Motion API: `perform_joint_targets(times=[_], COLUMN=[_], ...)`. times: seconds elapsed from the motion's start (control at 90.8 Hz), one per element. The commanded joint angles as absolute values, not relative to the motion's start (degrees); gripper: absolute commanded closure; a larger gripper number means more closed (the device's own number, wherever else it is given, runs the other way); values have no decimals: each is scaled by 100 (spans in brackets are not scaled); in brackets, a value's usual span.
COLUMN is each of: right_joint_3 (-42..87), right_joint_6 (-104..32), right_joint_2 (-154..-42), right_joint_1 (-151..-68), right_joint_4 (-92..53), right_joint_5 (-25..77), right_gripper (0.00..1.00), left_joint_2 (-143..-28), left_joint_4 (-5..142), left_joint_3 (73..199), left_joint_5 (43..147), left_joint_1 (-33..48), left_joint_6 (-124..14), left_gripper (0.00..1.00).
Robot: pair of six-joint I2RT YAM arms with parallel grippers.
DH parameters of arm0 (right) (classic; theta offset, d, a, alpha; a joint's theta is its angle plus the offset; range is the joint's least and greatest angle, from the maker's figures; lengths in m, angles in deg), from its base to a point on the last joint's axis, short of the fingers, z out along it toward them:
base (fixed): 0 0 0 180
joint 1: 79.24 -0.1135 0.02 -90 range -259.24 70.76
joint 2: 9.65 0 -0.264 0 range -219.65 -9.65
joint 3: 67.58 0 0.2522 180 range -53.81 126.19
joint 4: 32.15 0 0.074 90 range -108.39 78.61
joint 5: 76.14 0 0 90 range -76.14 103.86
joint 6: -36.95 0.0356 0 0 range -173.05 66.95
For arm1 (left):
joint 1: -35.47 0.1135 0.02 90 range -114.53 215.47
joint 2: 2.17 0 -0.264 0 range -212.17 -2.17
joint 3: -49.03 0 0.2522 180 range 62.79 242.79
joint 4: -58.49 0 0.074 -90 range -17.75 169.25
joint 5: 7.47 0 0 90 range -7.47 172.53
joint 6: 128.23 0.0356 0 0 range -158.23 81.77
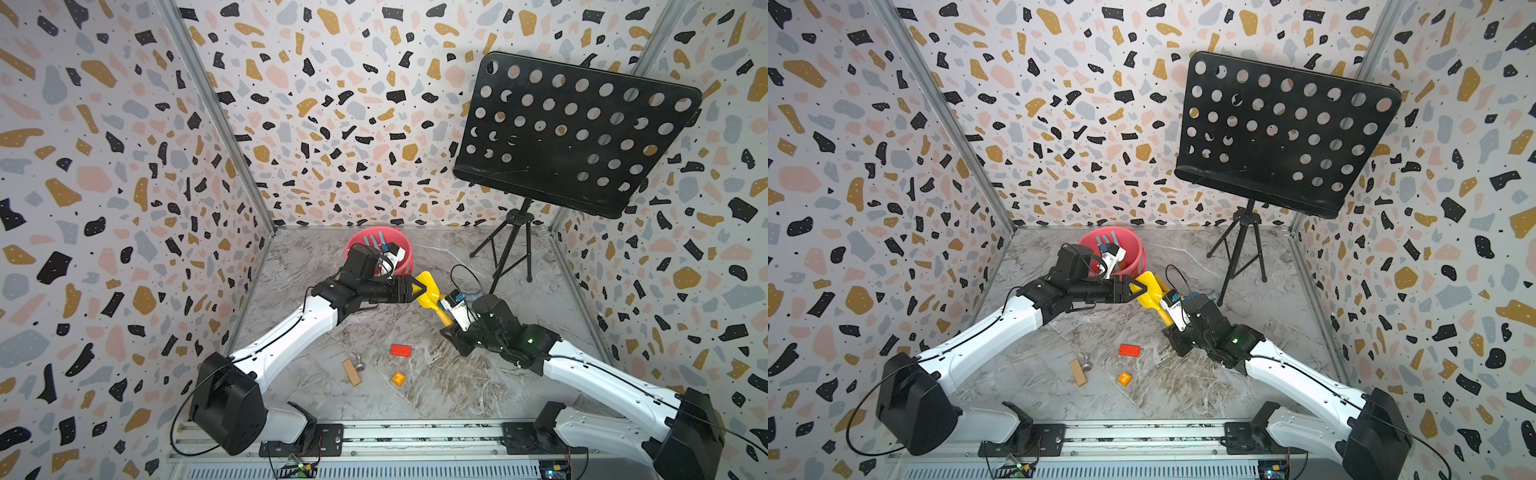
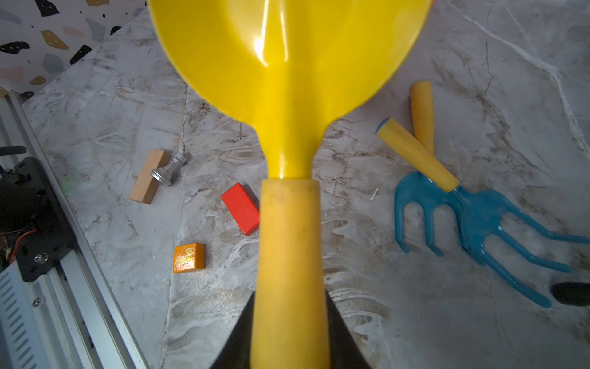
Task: Organize the gardening tools
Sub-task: Pick up the gardening tool from the center of the board.
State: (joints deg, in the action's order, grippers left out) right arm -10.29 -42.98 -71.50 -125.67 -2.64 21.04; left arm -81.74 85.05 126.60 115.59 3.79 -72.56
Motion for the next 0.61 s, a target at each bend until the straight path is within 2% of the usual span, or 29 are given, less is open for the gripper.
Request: perform_joint_targets(times=[0.0, 0.154, 0.341, 0.396, 0.474, 0.595], right_joint_3=[-950, -926, -913, -909, -916, -908], right_joint_6=[-4379, -4364, -4317, -4291, -4228, -4133], right_joint_2=[-7035, -7105, -7159, -7160, -7155, -7138], right_joint_1=[-12595, -12601, -12598, -12597, -12600, -12597], right_joint_4=[-458, -435, -443, -438, -421, -357], right_joint_5=[2234, 2187, 2112, 2076, 2005, 1920], right_gripper=[85, 84, 68, 61, 46, 27], left_joint_2=[-8214, -8237, -8161, -8105, -8012, -7877], left_joint_4=[8057, 8044, 8095, 8090, 8079, 8094], left_joint_3=[12805, 12820, 12791, 12749, 12702, 12714], left_joint_5=[11777, 11748, 11485, 11329, 11116, 10811], left_joint_1=[320, 291, 287, 287, 287, 287], left_joint_6=[-7297, -7274, -7147, -7096, -6996, -6730], left_gripper=[52, 75, 100, 100, 100, 100])
